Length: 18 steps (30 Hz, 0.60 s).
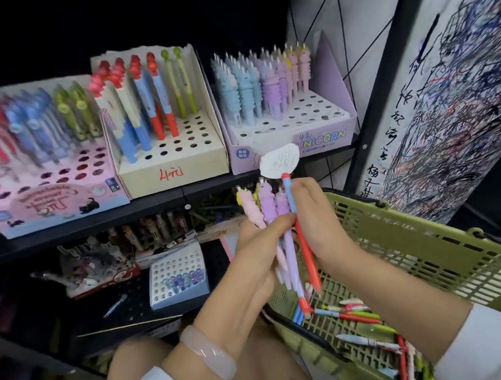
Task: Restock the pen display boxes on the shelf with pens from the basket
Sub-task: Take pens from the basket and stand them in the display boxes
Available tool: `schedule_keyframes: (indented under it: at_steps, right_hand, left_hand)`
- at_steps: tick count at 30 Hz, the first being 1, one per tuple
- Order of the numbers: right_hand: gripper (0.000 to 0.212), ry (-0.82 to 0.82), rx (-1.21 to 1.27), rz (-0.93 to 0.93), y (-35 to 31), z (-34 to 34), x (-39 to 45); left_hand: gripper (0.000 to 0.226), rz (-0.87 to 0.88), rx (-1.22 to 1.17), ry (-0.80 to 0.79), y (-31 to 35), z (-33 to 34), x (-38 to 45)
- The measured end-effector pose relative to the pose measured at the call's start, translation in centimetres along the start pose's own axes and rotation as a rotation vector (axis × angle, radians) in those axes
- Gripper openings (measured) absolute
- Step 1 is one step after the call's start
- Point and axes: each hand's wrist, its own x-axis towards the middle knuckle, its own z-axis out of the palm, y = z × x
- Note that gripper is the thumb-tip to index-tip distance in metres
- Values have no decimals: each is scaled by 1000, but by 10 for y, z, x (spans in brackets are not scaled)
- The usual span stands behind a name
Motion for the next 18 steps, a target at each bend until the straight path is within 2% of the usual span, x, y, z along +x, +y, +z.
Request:
schedule_keyframes:
  at_steps: [4, 9, 11, 13, 18]
  right_hand:
    - [12, -50, -72, -77, -14, 23, -1]
    - [13, -169, -197, -215, -36, 45, 4]
    - [14, -196, -208, -269, -50, 53, 10]
    - [15, -180, -170, -373, -71, 60, 21]
    - [17, -73, -131, -651, -122, 83, 62]
  left_hand:
    - [27, 137, -37, 45, 28, -16, 2]
    - [42, 290, 131, 89, 55, -48, 6]
    - [31, 308, 187, 91, 63, -64, 7]
    - [6, 318, 246, 119, 72, -80, 9]
    - [18, 324, 254, 272, 89, -111, 16]
